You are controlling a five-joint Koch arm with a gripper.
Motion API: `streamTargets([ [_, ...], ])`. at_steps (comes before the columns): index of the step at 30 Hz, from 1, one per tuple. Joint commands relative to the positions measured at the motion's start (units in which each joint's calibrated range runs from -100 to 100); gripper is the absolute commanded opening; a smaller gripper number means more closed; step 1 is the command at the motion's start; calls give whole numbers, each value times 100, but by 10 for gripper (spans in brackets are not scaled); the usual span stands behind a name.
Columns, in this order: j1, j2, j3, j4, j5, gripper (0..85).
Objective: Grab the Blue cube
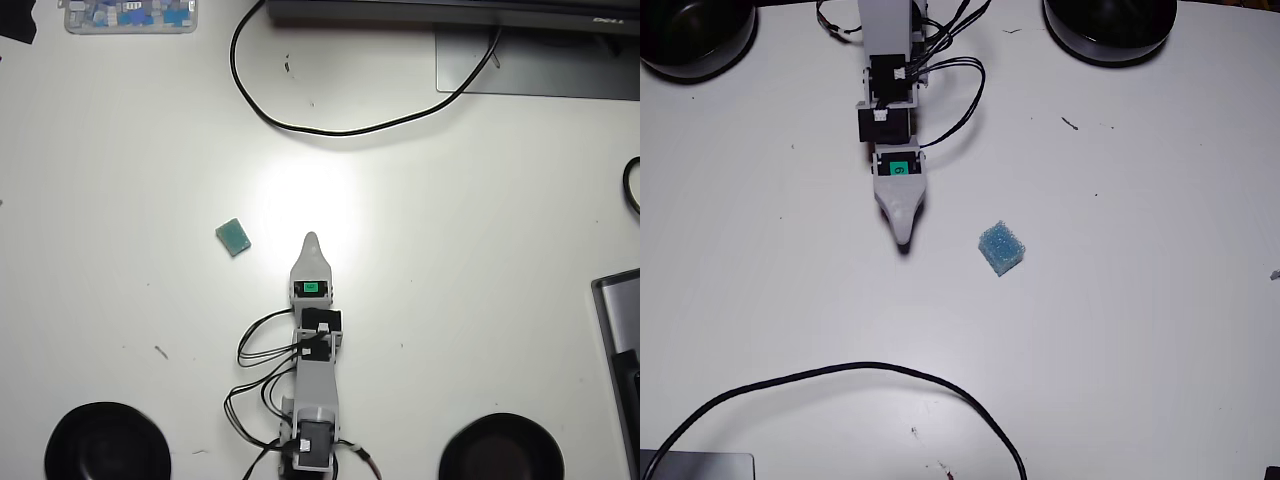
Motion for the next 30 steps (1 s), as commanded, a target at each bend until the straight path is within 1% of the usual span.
streamTargets([
  [1,0,-207,62,283,5,487],
  [22,10,-207,53,291,-10,487],
  [30,98,-220,-11,420,-15,484],
])
